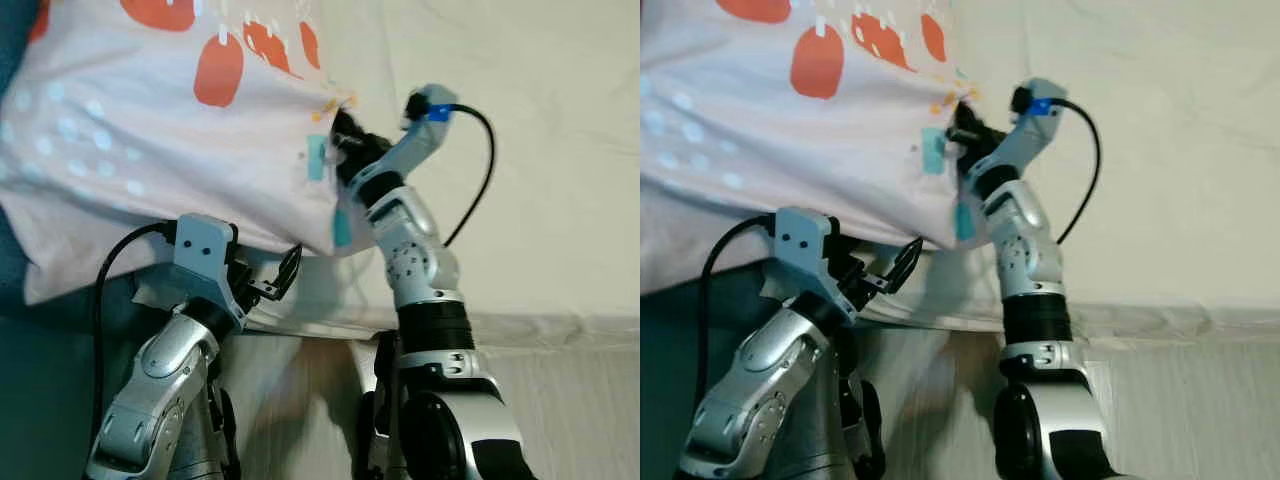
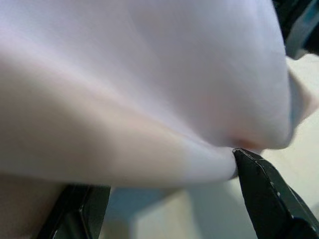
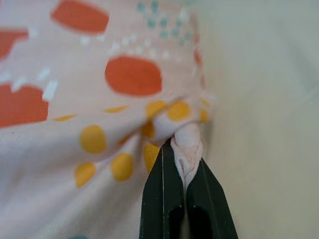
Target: Clean up the room
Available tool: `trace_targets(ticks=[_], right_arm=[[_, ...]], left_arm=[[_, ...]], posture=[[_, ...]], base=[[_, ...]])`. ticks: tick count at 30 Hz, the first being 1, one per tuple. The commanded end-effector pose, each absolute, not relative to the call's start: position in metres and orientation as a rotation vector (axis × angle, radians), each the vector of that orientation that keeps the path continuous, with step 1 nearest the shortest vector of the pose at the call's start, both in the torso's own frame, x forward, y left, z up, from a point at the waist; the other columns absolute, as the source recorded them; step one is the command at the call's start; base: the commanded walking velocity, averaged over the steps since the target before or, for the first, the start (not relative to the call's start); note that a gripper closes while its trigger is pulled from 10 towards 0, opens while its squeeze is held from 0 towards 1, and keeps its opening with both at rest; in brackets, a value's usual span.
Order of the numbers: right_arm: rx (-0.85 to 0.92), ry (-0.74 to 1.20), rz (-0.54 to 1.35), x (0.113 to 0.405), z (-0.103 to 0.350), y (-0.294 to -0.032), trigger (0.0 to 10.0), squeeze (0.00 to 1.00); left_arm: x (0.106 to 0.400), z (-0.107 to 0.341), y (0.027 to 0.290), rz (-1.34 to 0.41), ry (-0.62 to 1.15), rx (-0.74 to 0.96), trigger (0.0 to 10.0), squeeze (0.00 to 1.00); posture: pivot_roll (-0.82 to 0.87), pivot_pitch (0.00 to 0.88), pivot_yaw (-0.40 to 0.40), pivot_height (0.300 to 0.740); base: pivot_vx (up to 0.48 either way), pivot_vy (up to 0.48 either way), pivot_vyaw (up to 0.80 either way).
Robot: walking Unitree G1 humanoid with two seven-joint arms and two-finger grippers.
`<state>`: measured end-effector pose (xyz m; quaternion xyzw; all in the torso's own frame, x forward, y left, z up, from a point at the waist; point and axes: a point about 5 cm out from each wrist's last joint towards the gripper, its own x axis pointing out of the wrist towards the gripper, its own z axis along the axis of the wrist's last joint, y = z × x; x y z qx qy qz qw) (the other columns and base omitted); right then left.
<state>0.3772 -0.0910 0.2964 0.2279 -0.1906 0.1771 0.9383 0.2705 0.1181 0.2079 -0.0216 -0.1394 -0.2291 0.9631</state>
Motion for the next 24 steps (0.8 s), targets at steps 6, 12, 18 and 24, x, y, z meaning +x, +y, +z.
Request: trace_targets(ticks=[6,12,18,24], right_arm=[[0.346,-0.479,0.204,0.368,0.315,-0.120,0.0,0.00],[0.293,-0.489,0.140,0.368,0.318,-0.133,0.0,0.00],[0.267,-0.472,0.133,0.362,0.318,-0.123,0.0,0.00],[0.250,-0.479,0.125,0.360,0.321,-0.120,0.0,0.00]], left_arm=[[0.273,0.203,0.113,-0.479,-0.284,-0.048,10.0,0.00],[0.276,0.203,0.111,-0.483,-0.292,-0.050,10.0,0.00],[0.278,0.203,0.111,-0.483,-0.303,-0.052,10.0,0.00],[0.278,0.202,0.110,-0.482,-0.307,-0.052,10.0,0.00]], posture=[[0.02,0.351,-0.062,0.511],[0.01,0.346,-0.063,0.511],[0.00,0.343,-0.069,0.511],[0.00,0.342,-0.070,0.511]], base=[[0.000,0.000,0.00],[0.000,0.000,0.00],[0.000,0.000,0.00],[0.000,0.000,0.00]])
